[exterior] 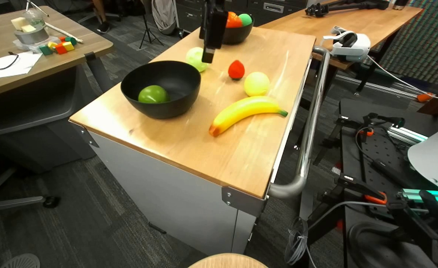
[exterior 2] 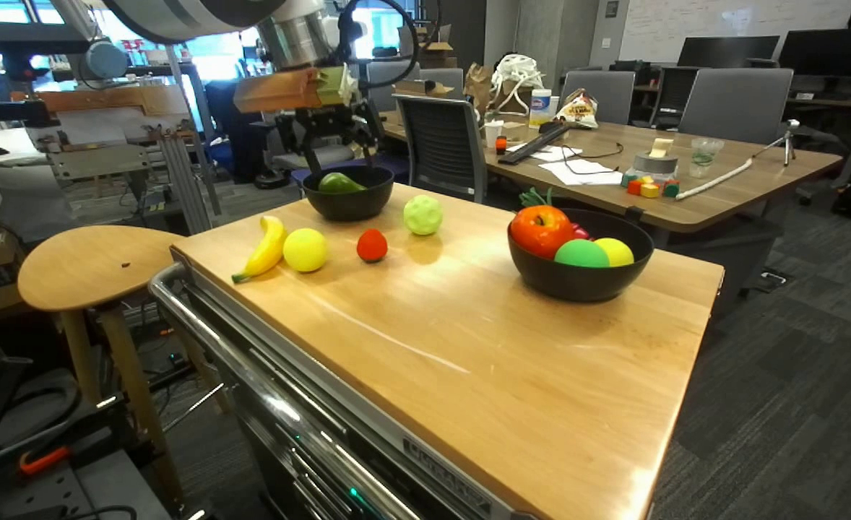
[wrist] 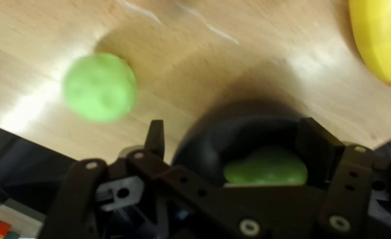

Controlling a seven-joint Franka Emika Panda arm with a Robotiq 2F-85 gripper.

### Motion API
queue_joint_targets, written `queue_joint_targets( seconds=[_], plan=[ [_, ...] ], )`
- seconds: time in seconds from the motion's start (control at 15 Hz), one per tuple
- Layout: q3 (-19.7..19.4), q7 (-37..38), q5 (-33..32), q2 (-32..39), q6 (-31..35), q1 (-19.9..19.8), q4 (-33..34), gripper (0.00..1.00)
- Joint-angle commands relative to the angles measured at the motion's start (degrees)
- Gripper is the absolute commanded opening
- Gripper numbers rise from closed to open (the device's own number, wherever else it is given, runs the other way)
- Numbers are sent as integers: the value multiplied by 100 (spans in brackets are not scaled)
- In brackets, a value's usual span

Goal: Move the fruit and vegetable toys from the bowls to the counter

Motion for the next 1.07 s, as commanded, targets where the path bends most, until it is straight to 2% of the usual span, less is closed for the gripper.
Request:
queue_joint_targets(
  seconds=[0.0, 0.27, 0.33, 0.4, 1.0],
  plan=[
    [160, -160, 1072, 490, 128, 150, 795, 100],
    [221, 714, 890, 980, 930, 247, 1071, 100],
    [174, 1047, 728, 1060, 983, 286, 1100, 100],
    [254, 608, 865, 833, 758, 171, 875, 100],
    [24, 2095, 652, 1230, 1064, 319, 907, 100]
  ],
)
